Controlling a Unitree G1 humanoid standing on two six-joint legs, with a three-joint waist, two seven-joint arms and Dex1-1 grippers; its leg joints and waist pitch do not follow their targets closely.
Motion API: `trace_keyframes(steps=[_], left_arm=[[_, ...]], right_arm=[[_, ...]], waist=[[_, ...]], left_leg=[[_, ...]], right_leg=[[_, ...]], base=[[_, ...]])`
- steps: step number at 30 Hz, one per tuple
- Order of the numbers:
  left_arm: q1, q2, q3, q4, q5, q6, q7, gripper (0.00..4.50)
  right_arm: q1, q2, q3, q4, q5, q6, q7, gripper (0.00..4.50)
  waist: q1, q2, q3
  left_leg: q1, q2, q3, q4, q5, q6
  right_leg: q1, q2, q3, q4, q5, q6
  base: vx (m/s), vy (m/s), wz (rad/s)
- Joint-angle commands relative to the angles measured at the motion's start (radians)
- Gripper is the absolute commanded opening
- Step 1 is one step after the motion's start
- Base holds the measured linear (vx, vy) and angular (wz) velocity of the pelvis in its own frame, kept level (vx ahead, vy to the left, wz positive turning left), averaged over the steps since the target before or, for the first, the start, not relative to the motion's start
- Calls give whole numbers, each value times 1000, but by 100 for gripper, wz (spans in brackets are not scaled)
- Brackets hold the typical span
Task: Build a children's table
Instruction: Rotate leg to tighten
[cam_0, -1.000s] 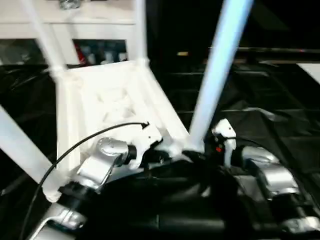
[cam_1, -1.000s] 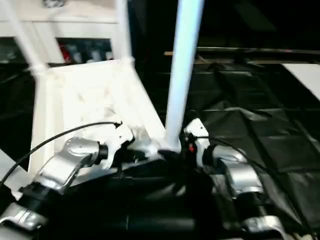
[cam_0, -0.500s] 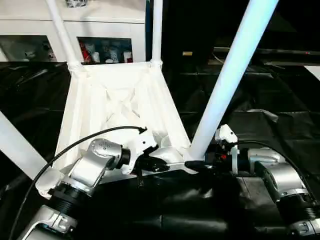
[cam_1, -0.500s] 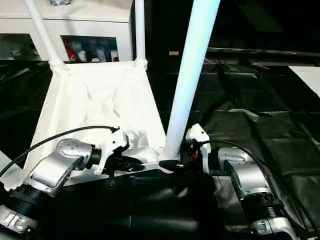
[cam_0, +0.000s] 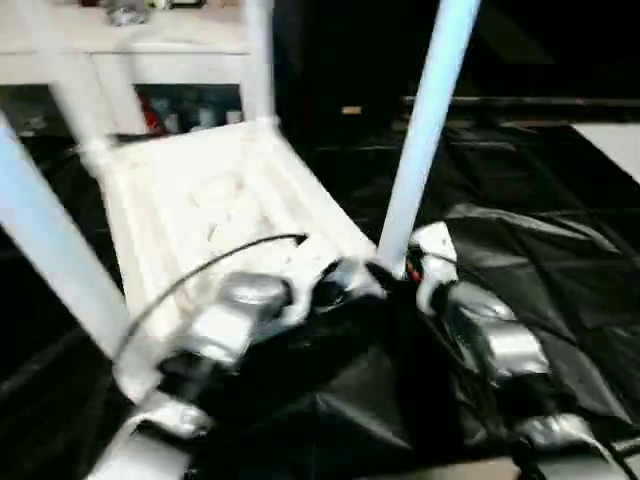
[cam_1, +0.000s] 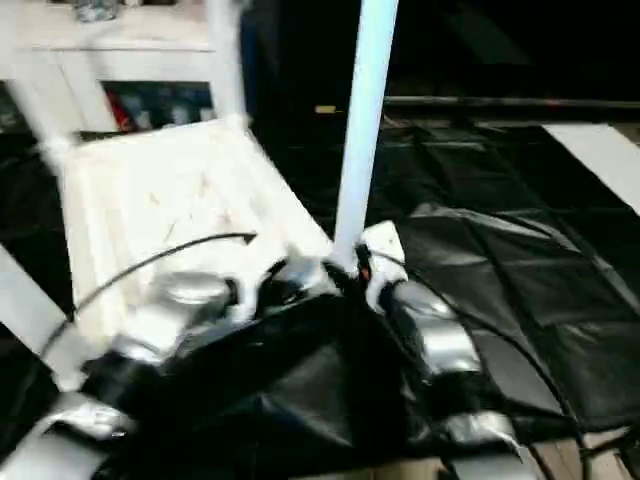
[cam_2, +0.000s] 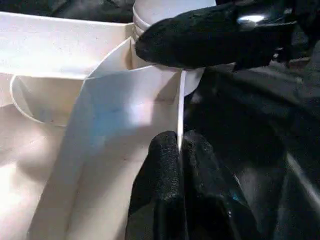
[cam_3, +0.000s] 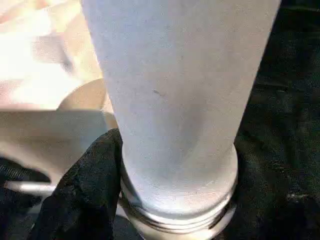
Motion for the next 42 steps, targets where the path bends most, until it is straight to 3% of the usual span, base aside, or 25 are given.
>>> trace_keyframes(steps=[1,2,3,6,7,8,9,12,14,20,22,26,29,37,40,41,42], left_arm=[[-47,-97,-27,-13,-42,-56,8,0],[-46,-97,-28,-13,-41,-56,7,0],[-40,-100,-41,-15,-32,-61,-8,0],[-32,-79,-44,-22,-31,-70,-32,0],[-29,-67,-45,-27,-32,-77,-47,0],[-28,-64,-46,-28,-32,-78,-50,0],[-9,-24,-54,-62,-47,-85,-113,0],[27,27,-58,-136,-84,-50,-197,0],[58,72,-55,-202,-121,-33,-269,0],[112,181,-64,-304,-165,0,-412,0],[118,194,-63,-313,-167,5,-427,0],[122,217,-56,-322,-166,6,-441,0],[119,220,-50,-322,-165,4,-429,0],[125,196,-42,-313,-139,-3,-364,0],[119,180,-35,-296,-127,-6,-326,0],[105,142,-19,-259,-101,-8,-239,0],[105,140,-18,-257,-100,-8,-235,0]], right_arm=[[17,88,94,45,-10,21,56,275],[17,89,95,44,-8,21,62,330],[20,97,94,32,10,21,103,344],[33,76,97,-2,34,28,167,353],[41,58,111,-20,33,24,198,380],[43,53,114,-24,32,22,205,380],[75,-10,145,-87,41,18,309,380],[113,-93,165,-164,68,36,433,380],[128,-161,174,-202,78,40,517,380],[139,-282,190,-263,93,58,698,380],[136,-294,193,-262,90,64,718,380],[114,-289,195,-250,99,79,730,380],[111,-276,206,-251,108,85,739,380],[136,-241,216,-250,96,84,703,309],[136,-218,207,-224,71,68,635,300],[136,-167,189,-166,22,47,484,289],[136,-165,188,-164,20,46,478,283]], waist=[[1,-4,-50],[2,-6,-49],[4,-2,-49],[5,-7,-51],[7,-7,-51],[9,-6,-52],[10,-18,-52],[31,-14,-53],[38,-18,-55],[50,-12,-57],[52,-12,-56],[58,-14,-52],[57,-18,-53],[60,-26,-56],[57,-25,-51],[51,-30,-48],[49,-27,-44]], left_leg=[[27,66,-46,-89,-383,-36],[22,67,-44,-88,-363,-21],[23,68,-44,-89,-355,-16],[19,69,-41,-87,-322,6],[20,70,-41,-87,-315,12],[20,71,-40,-86,-306,18],[18,71,-38,-85,-300,25],[18,77,-37,-81,-242,69],[16,77,-36,-77,-187,88],[19,77,-31,-70,-132,121],[20,79,-29,-71,-137,117],[25,81,-32,-78,-185,70],[25,80,-31,-78,-178,58],[22,77,-28,-69,-113,87],[21,76,-30,-73,-150,72],[22,77,-29,-75,-169,55],[23,76,-30,-78,-195,41]], right_leg=[[9,-55,27,-88,-334,-184],[11,-55,27,-87,-314,-189],[12,-56,27,-86,-303,-193],[16,-54,26,-82,-256,-209],[17,-55,26,-81,-253,-212],[18,-54,26,-80,-240,-214],[19,-54,25,-80,-235,-215],[25,-60,28,-72,-178,-226],[27,-58,24,-61,-117,-248],[28,-54,20,-49,-33,-289],[26,-55,20,-50,-45,-289],[22,-56,21,-55,-127,-277],[23,-56,22,-53,-116,-272],[27,-57,22,-45,-49,-279],[24,-57,22,-52,-112,-270],[19,-58,24,-57,-157,-261],[17,-58,24,-62,-202,-253]], base=[[0,0,0],[0,0,0],[0,0,0],[0,0,0],[0,0,0],[0,0,0],[0,0,0],[0,0,0],[0,0,0],[0,0,0],[0,0,0],[0,0,0],[0,0,0],[0,0,0],[0,0,0],[0,0,0],[0,0,0]])
